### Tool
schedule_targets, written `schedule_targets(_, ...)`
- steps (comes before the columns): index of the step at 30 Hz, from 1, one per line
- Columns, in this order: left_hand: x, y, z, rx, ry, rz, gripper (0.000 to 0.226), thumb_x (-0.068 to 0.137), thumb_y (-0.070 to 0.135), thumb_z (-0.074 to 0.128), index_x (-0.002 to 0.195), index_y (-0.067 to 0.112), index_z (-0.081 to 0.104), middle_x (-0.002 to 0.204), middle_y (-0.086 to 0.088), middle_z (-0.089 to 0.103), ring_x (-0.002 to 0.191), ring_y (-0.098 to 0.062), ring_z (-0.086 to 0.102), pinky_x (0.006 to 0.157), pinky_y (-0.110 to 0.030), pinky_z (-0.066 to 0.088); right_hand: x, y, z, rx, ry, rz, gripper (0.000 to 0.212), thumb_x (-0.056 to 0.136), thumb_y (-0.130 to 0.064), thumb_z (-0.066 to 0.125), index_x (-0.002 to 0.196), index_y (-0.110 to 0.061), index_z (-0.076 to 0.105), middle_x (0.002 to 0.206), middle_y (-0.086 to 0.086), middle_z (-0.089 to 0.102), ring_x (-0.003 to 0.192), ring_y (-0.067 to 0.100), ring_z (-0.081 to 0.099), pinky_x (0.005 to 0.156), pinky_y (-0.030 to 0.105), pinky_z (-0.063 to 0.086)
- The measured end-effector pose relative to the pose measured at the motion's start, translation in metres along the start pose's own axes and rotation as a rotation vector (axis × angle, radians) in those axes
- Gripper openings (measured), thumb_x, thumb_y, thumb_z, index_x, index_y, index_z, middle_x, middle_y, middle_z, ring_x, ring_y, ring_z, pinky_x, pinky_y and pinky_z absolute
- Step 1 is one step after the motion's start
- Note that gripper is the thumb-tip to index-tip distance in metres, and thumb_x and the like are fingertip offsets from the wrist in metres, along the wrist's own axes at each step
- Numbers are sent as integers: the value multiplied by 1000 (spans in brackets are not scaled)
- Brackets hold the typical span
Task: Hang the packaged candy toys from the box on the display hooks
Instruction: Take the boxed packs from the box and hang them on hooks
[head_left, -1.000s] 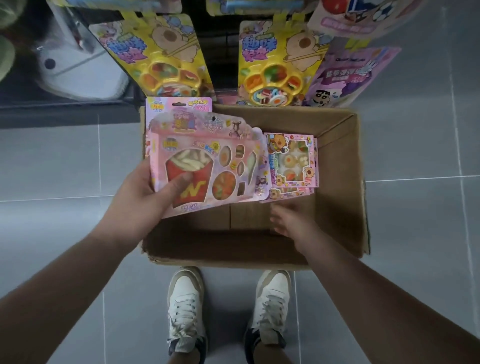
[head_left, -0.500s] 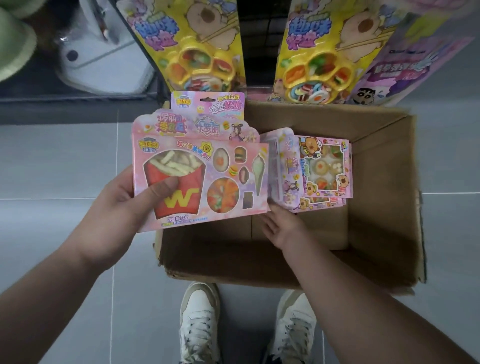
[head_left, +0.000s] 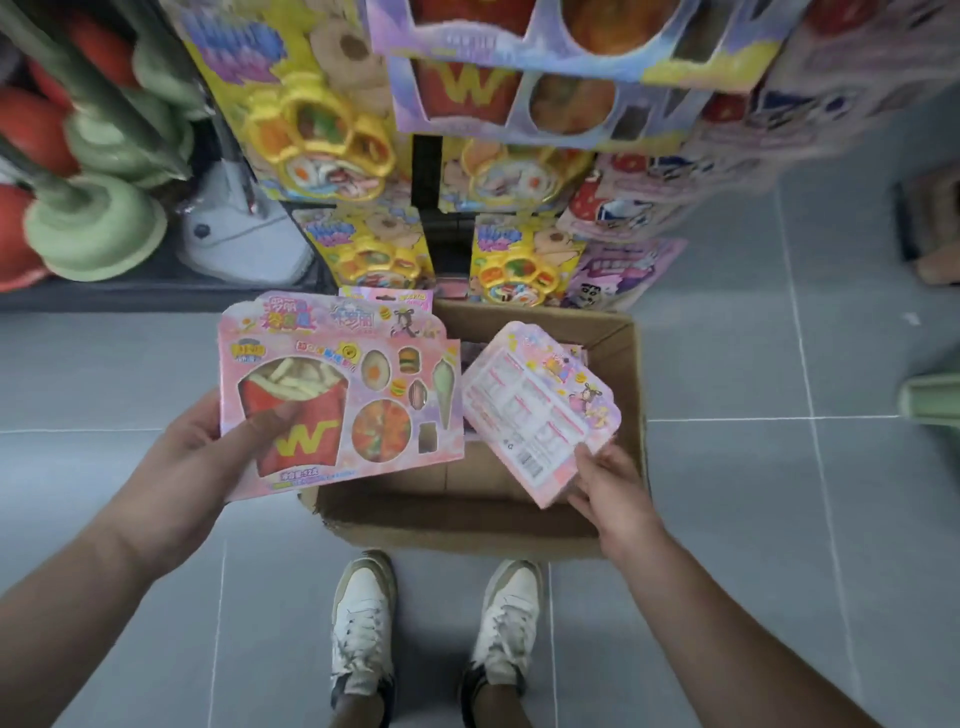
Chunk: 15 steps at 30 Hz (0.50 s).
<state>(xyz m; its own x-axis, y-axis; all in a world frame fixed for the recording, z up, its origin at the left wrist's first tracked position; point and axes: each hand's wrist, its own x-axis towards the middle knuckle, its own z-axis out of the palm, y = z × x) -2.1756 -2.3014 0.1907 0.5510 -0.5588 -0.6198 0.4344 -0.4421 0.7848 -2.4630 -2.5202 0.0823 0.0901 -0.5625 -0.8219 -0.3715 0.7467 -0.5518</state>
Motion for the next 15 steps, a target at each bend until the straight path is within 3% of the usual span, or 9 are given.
schedule_targets(1, -14, 17, 1, -1, -11, -2, 94, 42, 67, 94, 122, 23, 72, 119, -8, 77, 105, -31, 76, 99, -45, 56, -20, -16, -14, -4, -22, -30, 26, 103, -22, 58, 129, -17, 59, 126, 2, 71, 110, 18, 71, 80, 30, 60)
schedule_targets(3, -43, 54, 5, 8, -42, 2, 97, 38, 68, 95, 119, 19, 73, 116, -9, 78, 101, -28, 77, 89, -37, 62, -66, -51, -39, -12, -55, -81, 29, 104, -22, 56, 131, -13, 56, 129, 7, 69, 115, 24, 69, 87, 33, 61)
schedule_targets(5, -72, 96, 6, 4, -70, 18, 96, 36, 68, 96, 114, 16, 75, 112, -11, 79, 95, -27, 79, 80, -31, 64, -113, -86, -61, 5, -75, -143, 32, 103, -23, 56, 132, -10, 54, 130, 11, 69, 117, 30, 67, 84, 34, 59)
schedule_targets(8, -116, 159, 4, -10, -62, 13, 95, 32, 66, 97, 109, 16, 77, 107, -10, 80, 92, -25, 79, 90, -39, 58, -186, -140, -88, 24, -74, -251, 60, 85, -46, 68, 132, -12, 53, 130, 12, 68, 109, 31, 68, 88, 42, 55)
schedule_targets(10, -143, 196, 1, -38, -52, 53, 99, 29, 64, 98, 112, 17, 75, 103, -6, 81, 86, -18, 80, 81, -33, 63, -231, -170, -106, 48, -80, -306, 68, 80, -54, 70, 130, -11, 53, 131, 11, 68, 107, 27, 71, 83, 39, 58)
schedule_targets(12, -170, 234, 1, -50, -68, 114, 96, 35, 62, 99, 116, 18, 74, 109, -6, 80, 88, -17, 79, 76, -29, 64, -268, -198, -125, 108, -85, -367, 41, 94, -43, 61, 122, -13, 54, 131, 10, 67, 100, 21, 73, 72, 31, 61)
schedule_targets(13, -185, 250, 2, -57, -76, 143, 94, 38, 61, 99, 117, 17, 74, 112, -7, 79, 90, -19, 79, 78, -30, 64, -286, -210, -134, 123, -93, -393, 38, 94, -43, 61, 119, -15, 54, 129, 10, 68, 98, 20, 73, 69, 29, 61)
schedule_targets(15, -211, 281, 4, -87, -101, 192, 95, 39, 59, 99, 119, 14, 73, 115, -10, 78, 92, -20, 79, 80, -31, 64, -324, -234, -148, 111, -87, -441, 64, 75, -64, 74, 117, -18, 57, 124, 7, 72, 103, 23, 71, 70, 32, 60)
